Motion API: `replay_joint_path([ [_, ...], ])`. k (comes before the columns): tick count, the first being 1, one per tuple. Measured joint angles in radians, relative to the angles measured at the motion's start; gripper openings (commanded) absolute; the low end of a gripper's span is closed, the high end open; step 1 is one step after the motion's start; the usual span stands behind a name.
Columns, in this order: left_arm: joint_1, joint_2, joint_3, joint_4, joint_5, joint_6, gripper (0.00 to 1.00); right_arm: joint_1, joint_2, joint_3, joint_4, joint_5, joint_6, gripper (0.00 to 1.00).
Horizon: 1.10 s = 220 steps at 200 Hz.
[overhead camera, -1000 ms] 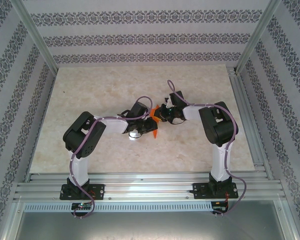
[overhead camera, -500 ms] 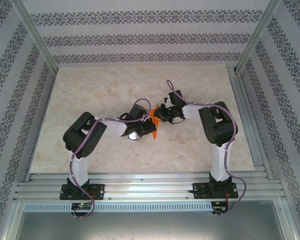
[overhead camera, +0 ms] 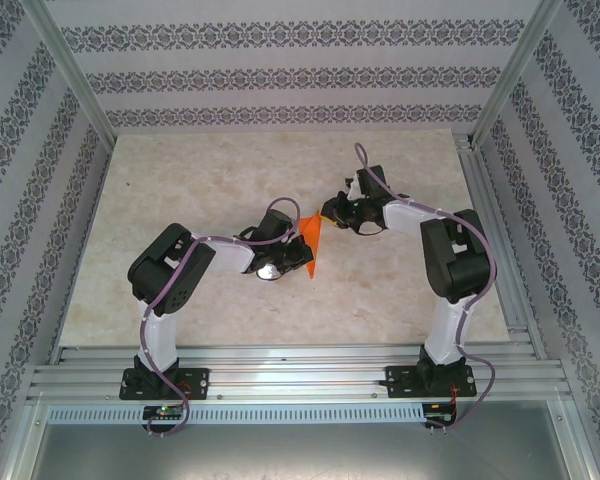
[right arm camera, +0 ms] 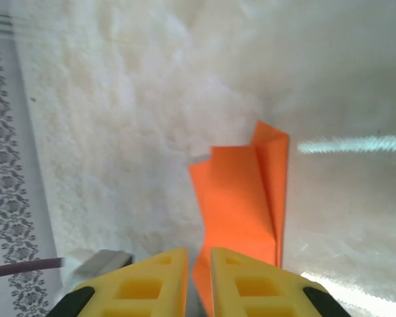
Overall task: Fold a paper plane with a square sheet of paper (fold left side to right side)
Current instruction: Fold the wing for the fifth time at the center of the table.
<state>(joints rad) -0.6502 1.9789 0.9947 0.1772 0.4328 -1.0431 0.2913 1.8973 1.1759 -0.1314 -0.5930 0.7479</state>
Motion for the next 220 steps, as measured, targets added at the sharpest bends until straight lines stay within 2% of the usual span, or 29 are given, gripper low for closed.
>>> replay_joint_path([
  [35,0.000,0.001,0.000,0.000,0.000,-0.003,0.00,0.019,-0.115,-0.120,0.058,0.000,-0.001,0.11],
  [74,0.000,0.001,0.000,0.000,0.000,-0.003,0.00,0.104,-0.054,-0.216,0.102,0.000,0.047,0.10],
  [148,0.000,0.002,0.007,-0.010,0.000,-0.003,0.00,0.126,0.050,-0.192,0.158,-0.003,0.084,0.10],
  [220,0.000,0.003,0.007,-0.010,0.000,-0.003,0.00,0.118,0.096,-0.095,0.061,0.008,-0.002,0.10],
])
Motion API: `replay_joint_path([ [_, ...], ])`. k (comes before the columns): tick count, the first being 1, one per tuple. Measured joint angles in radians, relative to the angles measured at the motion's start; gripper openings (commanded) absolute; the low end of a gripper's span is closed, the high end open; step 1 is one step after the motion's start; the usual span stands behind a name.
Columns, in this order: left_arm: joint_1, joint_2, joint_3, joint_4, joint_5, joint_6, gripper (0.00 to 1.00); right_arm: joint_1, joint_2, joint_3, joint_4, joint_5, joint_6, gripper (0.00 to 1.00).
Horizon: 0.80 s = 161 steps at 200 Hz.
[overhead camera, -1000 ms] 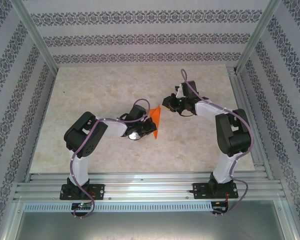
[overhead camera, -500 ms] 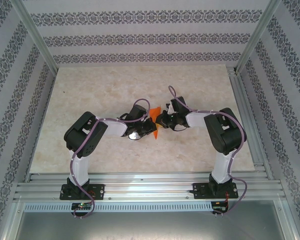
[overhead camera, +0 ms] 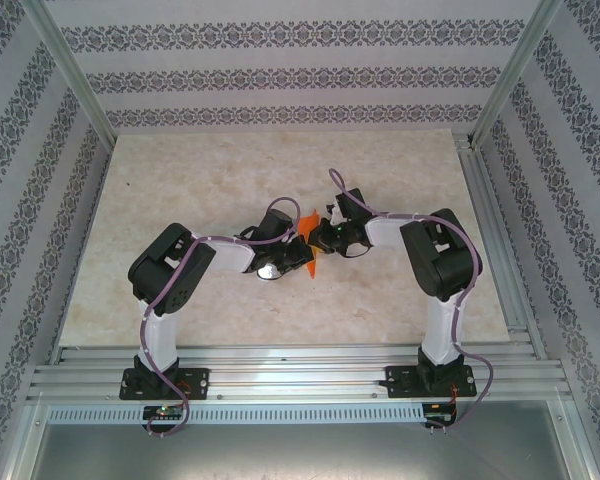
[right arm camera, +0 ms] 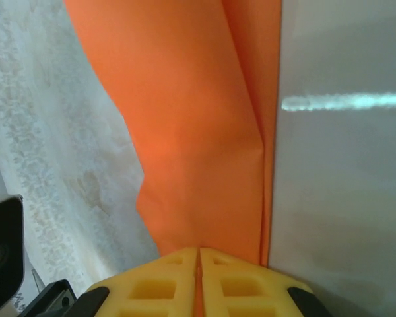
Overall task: Fold a paper plane with a square sheet of paper (fold left side to right side)
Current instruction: Fold the wing for the fifth time at the center of the table.
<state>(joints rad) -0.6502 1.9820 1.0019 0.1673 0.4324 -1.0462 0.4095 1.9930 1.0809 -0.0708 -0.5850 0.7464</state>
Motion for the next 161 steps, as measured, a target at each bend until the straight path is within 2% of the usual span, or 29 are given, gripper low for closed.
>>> replay_joint_path([
  [75,0.000,0.000,0.000,0.000,0.000,0.000,0.00,-0.041,0.073,0.128,-0.066,0.023,-0.078,0.11],
  [161,0.000,0.005,0.000,0.016,-0.009,-0.002,0.00,-0.075,0.152,0.264,-0.201,-0.053,-0.122,0.12],
])
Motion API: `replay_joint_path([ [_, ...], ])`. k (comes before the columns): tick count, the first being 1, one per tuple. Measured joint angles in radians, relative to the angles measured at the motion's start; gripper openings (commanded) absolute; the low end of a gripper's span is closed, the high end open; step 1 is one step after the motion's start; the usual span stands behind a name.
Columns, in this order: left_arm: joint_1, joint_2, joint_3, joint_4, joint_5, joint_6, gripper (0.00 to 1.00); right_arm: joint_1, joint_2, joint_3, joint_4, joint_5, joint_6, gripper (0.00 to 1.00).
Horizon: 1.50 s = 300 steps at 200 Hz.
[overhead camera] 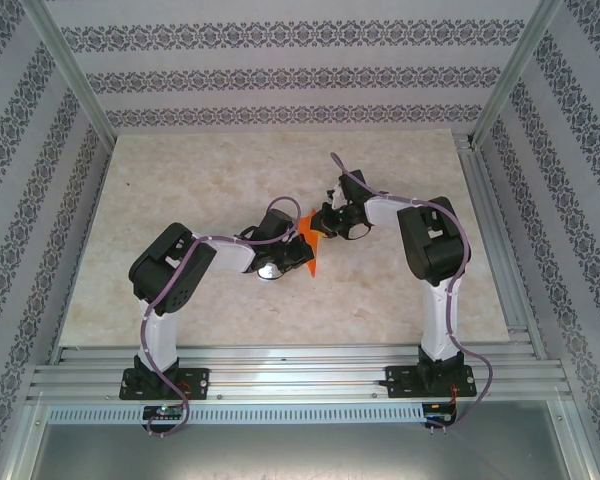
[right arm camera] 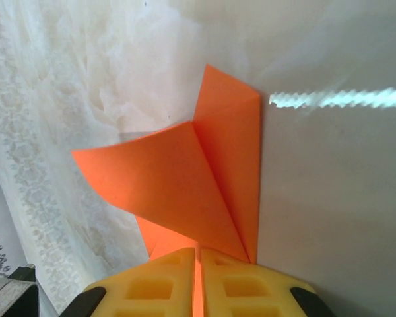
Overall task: Fold a paper plane with a square sheet of paper (fold left side to right side)
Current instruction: Fold the wing for the fifth time at the center of the table.
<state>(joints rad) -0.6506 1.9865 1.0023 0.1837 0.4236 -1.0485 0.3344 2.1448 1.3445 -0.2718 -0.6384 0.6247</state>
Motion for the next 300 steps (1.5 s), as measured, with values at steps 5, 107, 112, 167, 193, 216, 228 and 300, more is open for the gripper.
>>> replay_joint_path([
  [5,0.000,0.000,0.000,0.000,-0.002,-0.001,0.00,-0.002,0.004,0.006,-0.002,-0.001,-0.001,0.12],
  [107,-0.003,0.000,0.000,0.003,-0.010,-0.001,0.00,-0.032,0.066,0.126,-0.034,0.040,-0.026,0.13],
  [112,-0.003,0.000,0.000,0.003,-0.010,-0.001,0.00,-0.034,0.071,0.134,-0.034,0.044,-0.026,0.14],
  [167,-0.004,0.000,-0.001,0.004,-0.011,-0.001,0.00,-0.076,0.138,0.256,-0.037,0.114,-0.045,0.14],
  [193,-0.004,0.000,-0.001,0.004,-0.011,-0.001,0.00,-0.082,0.159,0.301,-0.054,0.126,-0.050,0.14],
  [216,-0.005,0.000,-0.001,0.004,-0.011,-0.001,0.00,-0.097,0.144,0.296,-0.046,0.156,-0.056,0.15],
  [228,-0.005,0.000,-0.001,0.004,-0.011,-0.001,0.00,-0.108,0.099,0.254,-0.040,0.166,-0.063,0.15],
  [300,-0.005,0.000,-0.001,0.004,-0.011,-0.001,0.00,-0.032,-0.267,-0.151,0.182,0.104,0.011,0.15],
])
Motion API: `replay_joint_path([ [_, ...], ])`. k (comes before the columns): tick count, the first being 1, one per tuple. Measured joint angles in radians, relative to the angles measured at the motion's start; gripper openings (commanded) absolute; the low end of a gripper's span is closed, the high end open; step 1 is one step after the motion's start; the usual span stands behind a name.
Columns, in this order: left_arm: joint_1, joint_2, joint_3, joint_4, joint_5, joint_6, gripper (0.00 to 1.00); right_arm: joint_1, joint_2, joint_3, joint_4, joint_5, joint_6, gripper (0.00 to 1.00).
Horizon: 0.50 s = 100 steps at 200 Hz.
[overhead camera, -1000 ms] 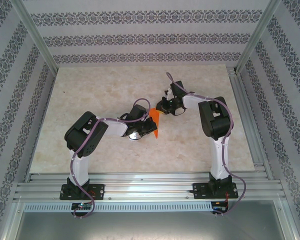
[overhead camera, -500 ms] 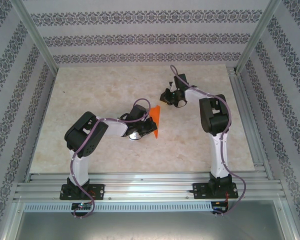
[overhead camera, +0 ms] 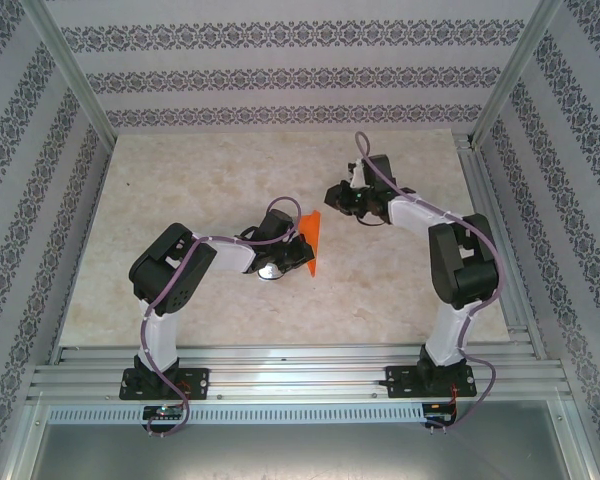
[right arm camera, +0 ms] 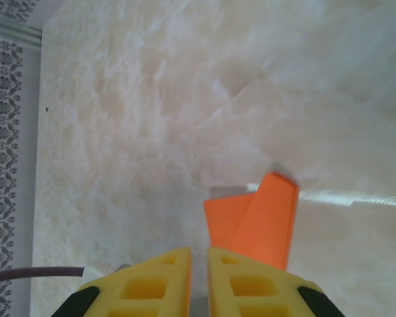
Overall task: Fold a paper plane with a square sheet of paper (fold left side to right side)
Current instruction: Fold the wing for the fifth time at the center of the table.
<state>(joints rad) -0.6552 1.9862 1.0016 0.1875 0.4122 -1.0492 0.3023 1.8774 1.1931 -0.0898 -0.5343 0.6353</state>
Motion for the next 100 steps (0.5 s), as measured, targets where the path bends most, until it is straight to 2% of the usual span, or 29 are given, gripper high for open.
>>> replay_joint_path([
  [39,0.000,0.000,0.000,0.000,0.000,0.000,0.00,0.083,0.090,-0.079,0.075,-0.025,0.067,0.14],
  [84,0.000,0.000,0.000,0.000,0.000,0.000,0.00,0.093,0.154,-0.083,0.110,-0.033,0.090,0.14],
  [100,-0.001,-0.002,0.000,0.000,-0.003,0.000,0.05,0.093,0.156,-0.083,0.110,-0.032,0.089,0.14],
])
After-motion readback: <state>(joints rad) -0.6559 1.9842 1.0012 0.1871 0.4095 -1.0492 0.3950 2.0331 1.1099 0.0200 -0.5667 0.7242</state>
